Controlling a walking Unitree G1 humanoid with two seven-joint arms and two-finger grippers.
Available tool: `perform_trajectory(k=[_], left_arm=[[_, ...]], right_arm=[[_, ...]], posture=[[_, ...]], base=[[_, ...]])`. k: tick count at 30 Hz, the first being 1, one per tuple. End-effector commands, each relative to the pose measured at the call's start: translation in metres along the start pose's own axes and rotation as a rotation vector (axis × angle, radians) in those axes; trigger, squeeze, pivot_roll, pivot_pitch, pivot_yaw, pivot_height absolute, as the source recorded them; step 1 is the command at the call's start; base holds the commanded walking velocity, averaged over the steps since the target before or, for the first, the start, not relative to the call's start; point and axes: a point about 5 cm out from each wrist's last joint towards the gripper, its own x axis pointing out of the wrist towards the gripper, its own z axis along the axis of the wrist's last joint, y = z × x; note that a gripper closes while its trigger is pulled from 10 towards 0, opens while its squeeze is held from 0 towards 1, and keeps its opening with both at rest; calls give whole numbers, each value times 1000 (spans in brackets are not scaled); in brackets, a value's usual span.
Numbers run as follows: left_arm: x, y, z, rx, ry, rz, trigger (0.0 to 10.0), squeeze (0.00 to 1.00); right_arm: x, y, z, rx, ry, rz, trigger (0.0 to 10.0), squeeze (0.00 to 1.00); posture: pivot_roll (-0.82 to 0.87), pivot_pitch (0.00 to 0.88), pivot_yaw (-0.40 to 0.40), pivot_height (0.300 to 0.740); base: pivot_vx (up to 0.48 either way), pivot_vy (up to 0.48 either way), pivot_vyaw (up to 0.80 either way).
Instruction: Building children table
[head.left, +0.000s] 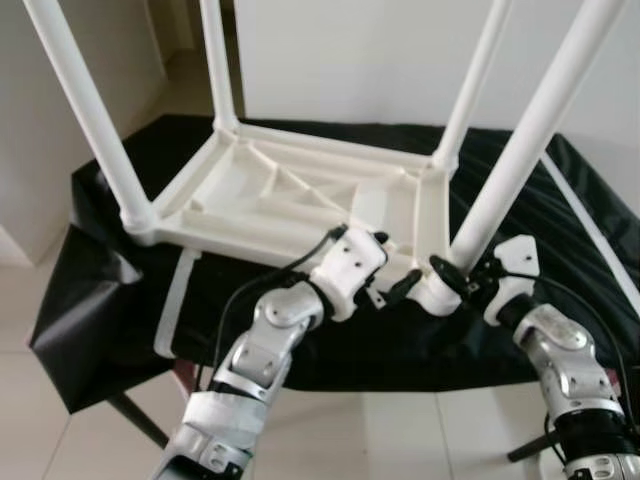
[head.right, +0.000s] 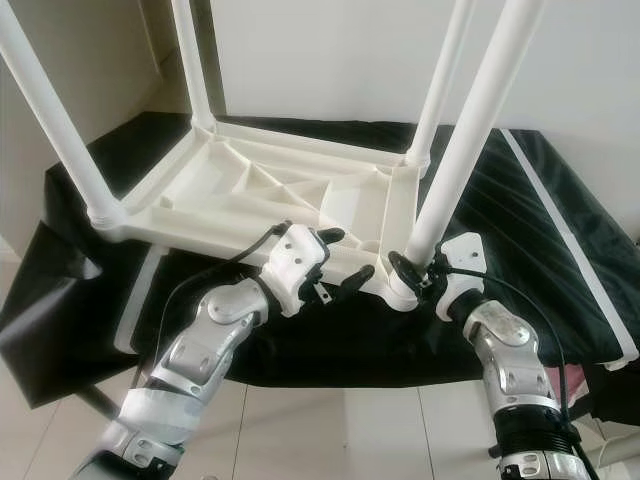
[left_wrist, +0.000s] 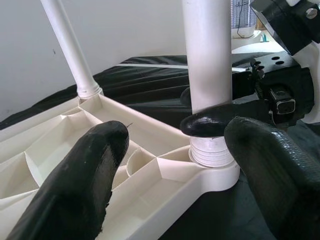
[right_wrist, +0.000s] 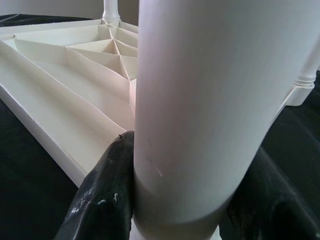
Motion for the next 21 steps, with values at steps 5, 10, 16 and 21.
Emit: perform_trajectory(k=[5, 10, 16, 21], left_arm=[[0, 3, 0, 42, 2, 73, 10000, 0], [1, 2, -2, 43, 3, 77, 10000, 0], [1, 4, -2, 46, 1, 98, 10000, 0], [1, 5, -3, 47, 3, 107, 10000, 0]], right_arm=[[-6, 9, -16, 44, 63, -28, 10000, 0], [-6, 11, -14, 50, 62, -161, 10000, 0], [-4, 15, -13, 77, 85, -323, 10000, 0], [-3, 21, -18, 104, 126, -484, 10000, 0]], posture=[[-26, 2, -41, 740], [-36, 6, -42, 740], [-57, 15, -50, 740], [-67, 20, -42, 740]], base=[[0, 0, 0], [0, 0, 0], [0, 0, 0], [0, 0, 0]])
